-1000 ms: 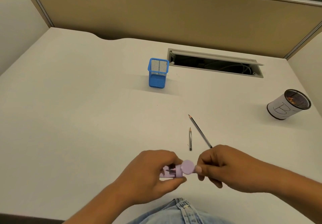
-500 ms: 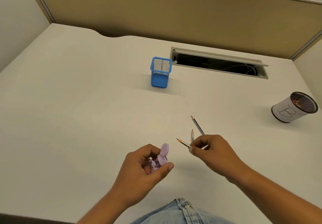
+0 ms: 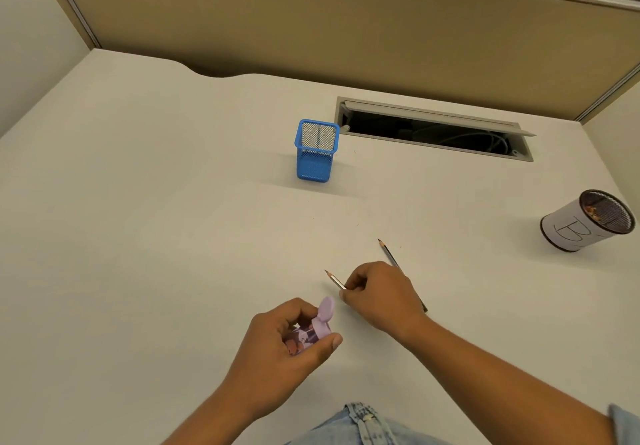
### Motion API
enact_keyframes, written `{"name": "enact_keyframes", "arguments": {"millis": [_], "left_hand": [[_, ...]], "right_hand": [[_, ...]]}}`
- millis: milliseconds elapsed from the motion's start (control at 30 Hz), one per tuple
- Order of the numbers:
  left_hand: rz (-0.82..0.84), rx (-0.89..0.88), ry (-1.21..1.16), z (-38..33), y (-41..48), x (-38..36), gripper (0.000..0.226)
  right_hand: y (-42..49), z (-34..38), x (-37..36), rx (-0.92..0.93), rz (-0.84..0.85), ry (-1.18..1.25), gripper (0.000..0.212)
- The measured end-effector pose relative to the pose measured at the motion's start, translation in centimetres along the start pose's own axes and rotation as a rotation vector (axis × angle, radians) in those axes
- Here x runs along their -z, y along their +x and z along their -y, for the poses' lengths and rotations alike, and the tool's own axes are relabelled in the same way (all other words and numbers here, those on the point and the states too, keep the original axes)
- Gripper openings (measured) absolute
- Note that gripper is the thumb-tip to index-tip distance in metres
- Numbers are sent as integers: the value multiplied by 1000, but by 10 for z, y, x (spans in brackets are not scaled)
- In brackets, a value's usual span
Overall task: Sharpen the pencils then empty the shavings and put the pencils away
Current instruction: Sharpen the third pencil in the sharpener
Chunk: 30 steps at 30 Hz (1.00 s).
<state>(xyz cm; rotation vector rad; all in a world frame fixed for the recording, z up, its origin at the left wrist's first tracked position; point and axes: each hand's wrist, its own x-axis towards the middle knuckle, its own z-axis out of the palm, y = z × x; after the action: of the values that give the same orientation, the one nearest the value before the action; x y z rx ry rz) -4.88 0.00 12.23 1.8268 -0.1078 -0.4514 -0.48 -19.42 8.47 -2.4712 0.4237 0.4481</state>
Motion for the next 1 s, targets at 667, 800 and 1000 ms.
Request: {"name": "enact_keyframes", "arguments": {"millis": [667, 800, 1000], "left_hand": [[22, 18, 0, 10, 7, -5, 15], [29, 9, 6, 9, 6, -6, 15], [16, 1, -10, 9, 1, -4, 14]], "right_hand": [[34, 1, -12, -38, -9, -19, 16], [34, 0, -13, -48, -19, 24, 22], [28, -16, 9, -66, -102, 78, 8]]}}
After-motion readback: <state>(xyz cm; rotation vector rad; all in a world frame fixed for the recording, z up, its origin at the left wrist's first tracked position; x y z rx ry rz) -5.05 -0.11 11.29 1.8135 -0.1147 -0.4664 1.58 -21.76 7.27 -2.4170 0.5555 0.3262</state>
